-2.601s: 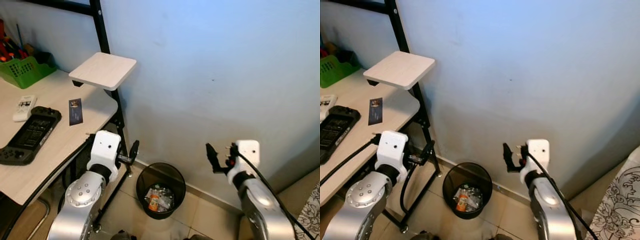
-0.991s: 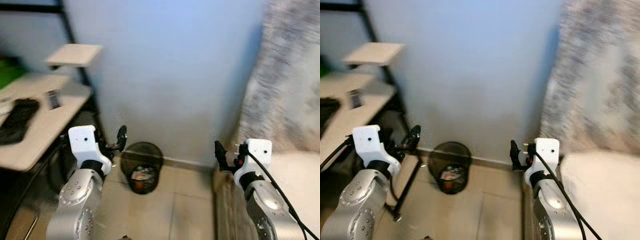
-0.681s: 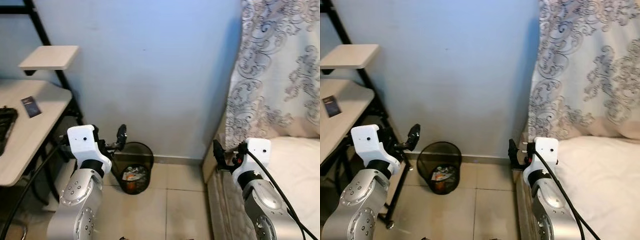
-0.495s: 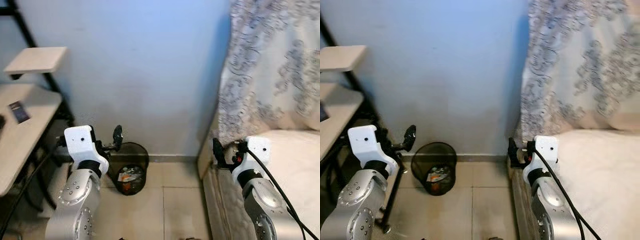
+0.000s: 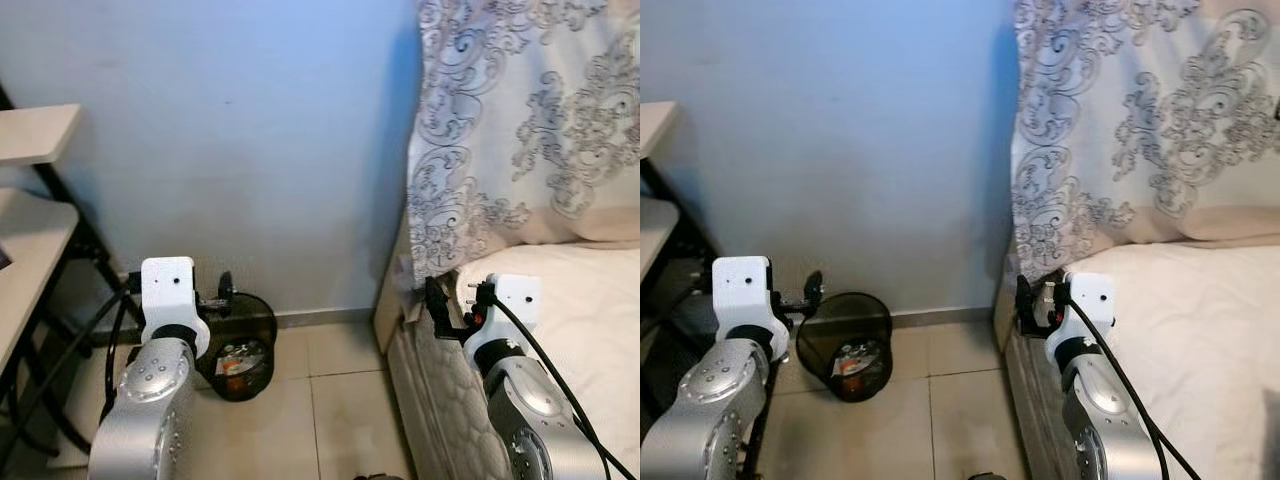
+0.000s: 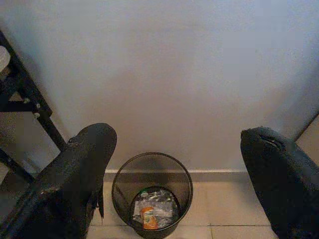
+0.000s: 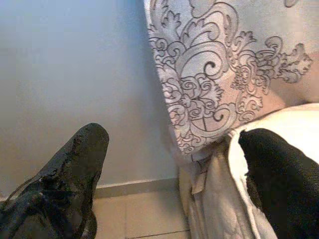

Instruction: Clean up the room

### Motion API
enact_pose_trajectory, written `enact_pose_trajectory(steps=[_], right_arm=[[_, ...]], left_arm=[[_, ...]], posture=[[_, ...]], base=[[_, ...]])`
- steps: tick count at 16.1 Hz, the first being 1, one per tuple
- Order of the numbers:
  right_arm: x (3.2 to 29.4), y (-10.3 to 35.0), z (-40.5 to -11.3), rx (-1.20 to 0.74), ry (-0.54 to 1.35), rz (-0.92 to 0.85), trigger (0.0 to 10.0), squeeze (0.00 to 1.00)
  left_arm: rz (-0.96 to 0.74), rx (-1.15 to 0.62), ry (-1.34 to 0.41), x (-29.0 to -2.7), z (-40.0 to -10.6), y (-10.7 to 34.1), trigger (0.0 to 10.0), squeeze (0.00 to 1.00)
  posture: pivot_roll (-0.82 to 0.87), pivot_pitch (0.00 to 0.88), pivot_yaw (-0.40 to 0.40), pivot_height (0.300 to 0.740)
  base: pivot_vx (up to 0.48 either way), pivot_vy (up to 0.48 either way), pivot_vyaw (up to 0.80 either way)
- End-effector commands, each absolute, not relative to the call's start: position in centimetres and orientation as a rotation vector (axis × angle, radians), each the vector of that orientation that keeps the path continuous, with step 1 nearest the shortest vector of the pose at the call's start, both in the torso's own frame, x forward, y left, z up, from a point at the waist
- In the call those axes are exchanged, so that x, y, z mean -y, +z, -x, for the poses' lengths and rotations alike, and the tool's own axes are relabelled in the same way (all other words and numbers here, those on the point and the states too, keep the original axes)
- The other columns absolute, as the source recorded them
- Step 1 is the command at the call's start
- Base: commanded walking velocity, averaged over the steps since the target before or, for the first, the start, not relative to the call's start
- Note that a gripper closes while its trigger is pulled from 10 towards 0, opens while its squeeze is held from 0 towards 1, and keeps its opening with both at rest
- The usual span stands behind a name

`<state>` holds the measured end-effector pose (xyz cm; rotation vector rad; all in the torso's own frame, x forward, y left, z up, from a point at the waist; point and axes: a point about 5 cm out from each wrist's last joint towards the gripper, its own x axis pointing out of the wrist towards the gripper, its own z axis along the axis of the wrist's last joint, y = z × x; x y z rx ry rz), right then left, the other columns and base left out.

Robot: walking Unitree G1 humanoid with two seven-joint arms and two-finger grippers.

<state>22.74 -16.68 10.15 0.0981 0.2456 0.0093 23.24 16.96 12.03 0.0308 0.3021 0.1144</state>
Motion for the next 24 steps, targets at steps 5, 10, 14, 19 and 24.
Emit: enact_pose_trajectory(steps=[5,10,14,19,24], right_arm=[[16.7,10.5,-22.8,-0.227,0.008,-0.101,10.0,0.00],[16.7,10.6,-22.9,-0.216,0.009,-0.102,10.0,0.00],[16.7,11.0,-23.0,-0.193,0.005,-0.110,10.0,0.00],[16.7,11.1,-23.1,-0.182,0.007,-0.113,10.0,0.00],[16.8,11.4,-23.2,-0.158,0.007,-0.118,10.0,0.00]], left_arm=[[0.048,-0.168,0.087,-16.7,-23.9,13.3,10.0,0.00],[0.090,-0.232,0.057,-16.3,-23.6,12.9,10.0,0.00],[0.026,-0.198,0.002,-16.6,-24.0,13.6,10.0,0.00],[0.064,-0.208,-0.047,-17.0,-24.4,14.0,10.0,0.00],[0.032,-0.215,-0.095,-16.3,-24.1,13.9,10.0,0.00]], posture=[[0.03,0.000,0.017,0.740],[0.03,0.000,0.016,0.740],[0.03,0.000,0.019,0.740],[0.02,0.000,0.020,0.740],[0.02,0.000,0.019,0.740]], base=[[0.000,0.000,-0.78],[0.000,0.000,-0.78],[0.000,0.000,-0.78],[0.000,0.000,-0.78],[0.000,0.000,-0.78]])
